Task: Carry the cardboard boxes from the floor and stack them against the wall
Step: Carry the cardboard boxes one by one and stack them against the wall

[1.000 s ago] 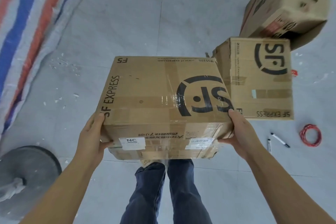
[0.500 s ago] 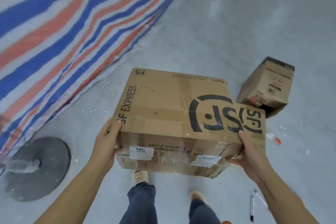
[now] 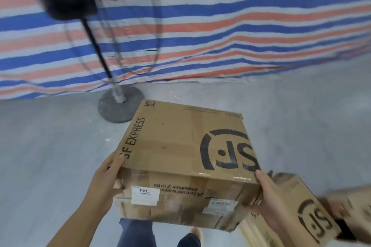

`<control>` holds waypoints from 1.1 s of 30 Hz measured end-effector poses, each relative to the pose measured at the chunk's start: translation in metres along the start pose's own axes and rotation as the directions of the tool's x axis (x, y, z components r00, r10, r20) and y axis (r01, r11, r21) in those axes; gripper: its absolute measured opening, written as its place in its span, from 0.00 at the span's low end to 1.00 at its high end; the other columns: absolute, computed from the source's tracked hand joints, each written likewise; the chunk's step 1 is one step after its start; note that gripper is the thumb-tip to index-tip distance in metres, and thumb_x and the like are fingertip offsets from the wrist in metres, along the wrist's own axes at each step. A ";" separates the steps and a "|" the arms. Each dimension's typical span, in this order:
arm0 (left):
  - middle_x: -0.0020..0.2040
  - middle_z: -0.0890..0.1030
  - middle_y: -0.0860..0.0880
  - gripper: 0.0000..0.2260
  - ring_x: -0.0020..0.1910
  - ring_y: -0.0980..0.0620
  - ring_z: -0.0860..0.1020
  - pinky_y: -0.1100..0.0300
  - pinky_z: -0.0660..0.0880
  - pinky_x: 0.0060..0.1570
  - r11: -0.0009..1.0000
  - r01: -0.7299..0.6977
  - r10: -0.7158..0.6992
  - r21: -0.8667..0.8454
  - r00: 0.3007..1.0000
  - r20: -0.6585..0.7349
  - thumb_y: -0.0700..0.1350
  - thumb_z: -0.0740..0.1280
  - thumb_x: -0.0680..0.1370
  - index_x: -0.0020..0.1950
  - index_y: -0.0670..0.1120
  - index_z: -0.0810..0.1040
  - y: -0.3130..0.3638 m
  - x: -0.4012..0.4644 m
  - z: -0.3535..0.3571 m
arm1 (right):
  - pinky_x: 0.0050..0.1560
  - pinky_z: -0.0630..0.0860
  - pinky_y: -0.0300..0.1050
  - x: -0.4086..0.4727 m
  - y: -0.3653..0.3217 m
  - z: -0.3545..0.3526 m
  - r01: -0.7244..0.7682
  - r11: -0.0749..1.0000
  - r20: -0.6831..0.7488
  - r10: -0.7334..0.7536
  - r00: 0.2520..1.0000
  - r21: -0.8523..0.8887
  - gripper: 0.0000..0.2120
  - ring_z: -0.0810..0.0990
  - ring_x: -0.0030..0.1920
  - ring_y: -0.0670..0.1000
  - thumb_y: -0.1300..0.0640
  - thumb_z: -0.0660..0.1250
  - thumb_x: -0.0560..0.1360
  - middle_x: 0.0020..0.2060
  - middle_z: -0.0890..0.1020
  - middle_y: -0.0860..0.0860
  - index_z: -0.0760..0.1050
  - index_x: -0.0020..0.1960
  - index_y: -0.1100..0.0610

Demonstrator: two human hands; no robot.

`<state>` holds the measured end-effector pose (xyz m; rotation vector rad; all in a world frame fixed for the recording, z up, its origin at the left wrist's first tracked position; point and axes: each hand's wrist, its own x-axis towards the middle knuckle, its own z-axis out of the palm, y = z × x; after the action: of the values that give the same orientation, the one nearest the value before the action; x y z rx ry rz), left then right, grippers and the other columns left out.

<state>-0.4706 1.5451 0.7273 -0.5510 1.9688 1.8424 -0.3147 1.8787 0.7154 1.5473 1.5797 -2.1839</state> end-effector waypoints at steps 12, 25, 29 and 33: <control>0.53 0.79 0.52 0.06 0.52 0.51 0.75 0.49 0.77 0.38 0.936 -0.037 -0.160 -0.349 0.840 -0.518 0.50 0.62 0.80 0.53 0.57 0.78 -0.073 -0.101 -0.286 | 0.35 0.80 0.57 -0.069 0.057 0.278 0.078 0.855 0.380 0.144 0.914 -0.513 0.12 0.78 0.52 0.53 0.44 0.56 0.80 0.52 0.82 0.49 0.76 0.57 0.44; 0.47 0.78 0.57 0.05 0.43 0.60 0.76 0.53 0.79 0.26 0.794 -0.293 -0.356 -0.533 0.488 -0.797 0.50 0.63 0.80 0.51 0.57 0.78 -0.117 -0.195 -0.478 | 0.42 0.79 0.59 -0.197 0.149 0.540 0.347 0.636 0.641 0.313 0.701 -0.690 0.14 0.76 0.55 0.55 0.43 0.55 0.81 0.56 0.80 0.51 0.72 0.62 0.44; 0.47 0.79 0.58 0.04 0.43 0.60 0.78 0.52 0.78 0.30 0.755 -0.348 -0.404 -0.556 0.421 -0.812 0.51 0.64 0.79 0.49 0.58 0.79 -0.123 -0.195 -0.500 | 0.48 0.78 0.64 -0.218 0.152 0.599 0.414 0.568 0.668 0.361 0.651 -0.711 0.12 0.77 0.54 0.57 0.44 0.56 0.81 0.53 0.80 0.51 0.71 0.60 0.43; 0.49 0.76 0.59 0.03 0.47 0.59 0.73 0.49 0.79 0.34 0.753 -0.351 -0.471 -0.557 0.305 -0.828 0.53 0.66 0.77 0.49 0.60 0.78 -0.120 -0.187 -0.525 | 0.51 0.74 0.69 -0.234 0.157 0.670 0.459 0.477 0.656 0.437 0.616 -0.749 0.08 0.74 0.52 0.58 0.45 0.56 0.81 0.47 0.79 0.50 0.72 0.50 0.44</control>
<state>-0.2557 1.0175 0.7571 -2.4910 1.5421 2.3873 -0.5715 1.2004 0.7654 0.1162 1.7808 -1.1634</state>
